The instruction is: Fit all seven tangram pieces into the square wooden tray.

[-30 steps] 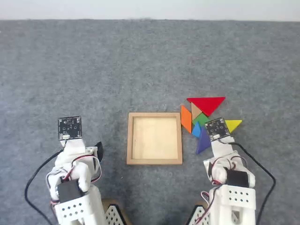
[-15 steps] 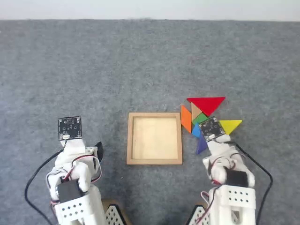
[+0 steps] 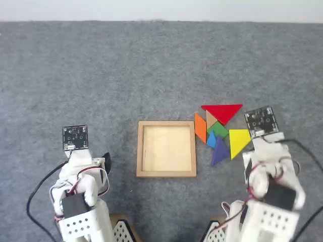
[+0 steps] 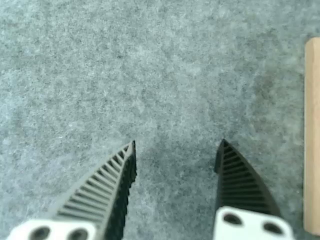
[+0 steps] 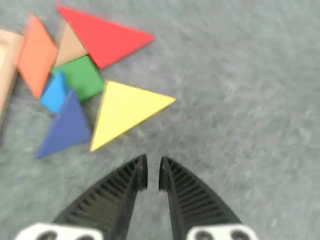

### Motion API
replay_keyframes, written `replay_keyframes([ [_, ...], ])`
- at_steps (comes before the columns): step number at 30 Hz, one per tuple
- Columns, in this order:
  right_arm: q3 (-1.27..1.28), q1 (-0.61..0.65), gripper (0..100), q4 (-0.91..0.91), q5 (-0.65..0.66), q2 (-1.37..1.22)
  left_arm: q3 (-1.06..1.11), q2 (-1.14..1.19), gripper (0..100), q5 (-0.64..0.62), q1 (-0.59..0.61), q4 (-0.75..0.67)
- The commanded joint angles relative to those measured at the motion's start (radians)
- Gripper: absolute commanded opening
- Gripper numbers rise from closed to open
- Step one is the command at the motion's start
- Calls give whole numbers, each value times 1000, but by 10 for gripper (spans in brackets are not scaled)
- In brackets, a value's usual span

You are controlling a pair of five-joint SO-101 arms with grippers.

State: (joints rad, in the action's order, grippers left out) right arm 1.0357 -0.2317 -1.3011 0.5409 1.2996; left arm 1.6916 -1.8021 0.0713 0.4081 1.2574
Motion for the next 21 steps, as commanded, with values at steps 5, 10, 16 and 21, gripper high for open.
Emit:
replay_keyframes([
  [5, -396, 145, 60, 64, -252, -700, -8, -15, 245, -9, 6, 5],
  [10, -614, 228, 105, 56, -414, -1095, -8, -15, 245, -9, 6, 5],
  [16, -706, 245, 202, 147, -552, -1339, -8, -15, 245, -9, 6, 5],
  [21, -680, 286, 204, 217, -758, -1368, -8, -15, 245, -9, 6, 5],
])
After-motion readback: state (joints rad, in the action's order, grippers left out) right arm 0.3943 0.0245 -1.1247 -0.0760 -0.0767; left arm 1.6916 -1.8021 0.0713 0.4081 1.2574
